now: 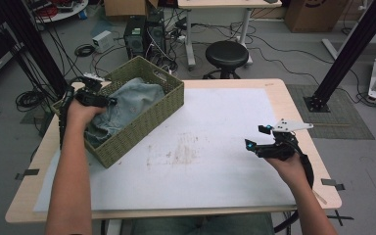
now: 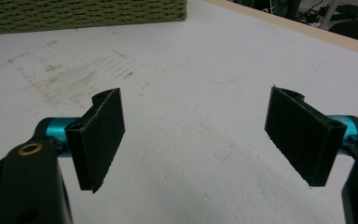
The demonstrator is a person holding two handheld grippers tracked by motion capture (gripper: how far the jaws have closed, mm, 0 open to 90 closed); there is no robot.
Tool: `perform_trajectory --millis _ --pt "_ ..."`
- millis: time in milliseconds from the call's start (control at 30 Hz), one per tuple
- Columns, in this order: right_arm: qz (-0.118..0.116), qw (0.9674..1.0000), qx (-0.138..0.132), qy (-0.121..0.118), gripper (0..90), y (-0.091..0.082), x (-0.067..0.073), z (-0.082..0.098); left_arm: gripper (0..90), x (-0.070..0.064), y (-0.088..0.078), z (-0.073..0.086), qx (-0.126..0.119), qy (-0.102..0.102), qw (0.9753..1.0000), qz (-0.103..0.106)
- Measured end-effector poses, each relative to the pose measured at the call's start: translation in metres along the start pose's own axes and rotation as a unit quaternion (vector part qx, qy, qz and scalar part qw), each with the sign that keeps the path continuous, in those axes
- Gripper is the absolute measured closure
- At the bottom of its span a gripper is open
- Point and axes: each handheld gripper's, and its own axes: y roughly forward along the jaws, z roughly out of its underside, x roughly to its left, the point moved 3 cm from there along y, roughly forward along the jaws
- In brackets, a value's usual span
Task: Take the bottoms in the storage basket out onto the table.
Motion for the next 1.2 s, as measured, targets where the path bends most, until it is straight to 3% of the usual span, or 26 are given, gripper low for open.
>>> perform_trajectory --millis 67,133,200,300,467,533,633,767,1033,1133,1200 --pt "-0.001 1.0 -0.003 -0.004 20.3 0.0 0.0 -0.001 84.6 -0.004 -0.013 -0.01 -0.031 -0.004 0.9994 0.014" --pt "-0.002 1.0 -0.003 -0.002 20.3 -0.001 0.001 -0.001 84.7 -0.01 -0.028 -0.022 -0.069 -0.008 0.9971 0.031" --pt "-0.001 1.0 -0.005 -0.001 20.3 -0.002 0.001 -0.002 84.7 -0.014 -0.038 -0.031 -0.09 -0.008 0.9951 0.04" --pt "-0.002 1.0 -0.007 -0.002 20.3 -0.003 0.002 -0.003 84.7 -0.021 -0.053 -0.044 -0.128 -0.014 0.99 0.057" --pt "-0.004 0.9999 -0.01 -0.003 20.3 -0.004 0.003 -0.005 84.8 -0.029 -0.075 -0.061 -0.187 -0.017 0.9788 0.082" --pt "-0.003 0.9999 -0.012 -0.005 20.3 -0.005 0.003 -0.005 84.8 -0.033 -0.086 -0.068 -0.217 -0.021 0.9714 0.095" --pt "-0.004 0.9999 -0.011 -0.003 20.3 -0.004 0.002 -0.005 84.8 -0.038 -0.1 -0.077 -0.248 -0.023 0.9629 0.104" --pt "-0.006 0.9999 -0.011 -0.005 20.3 -0.004 0.003 -0.006 84.8 -0.052 -0.119 -0.096 -0.279 -0.003 0.954 0.11" --pt "-0.004 0.9998 -0.016 -0.005 20.3 -0.006 0.003 -0.008 84.8 -0.092 -0.143 -0.139 -0.3 0.042 0.9463 0.113" --pt "-0.005 0.9998 -0.019 -0.005 20.3 -0.006 0.004 -0.008 84.8 -0.111 -0.152 -0.158 -0.309 0.063 0.9417 0.117" --pt "-0.005 0.9998 -0.02 -0.005 20.3 -0.007 0.004 -0.009 84.8 -0.123 -0.158 -0.17 -0.319 0.072 0.9369 0.122"
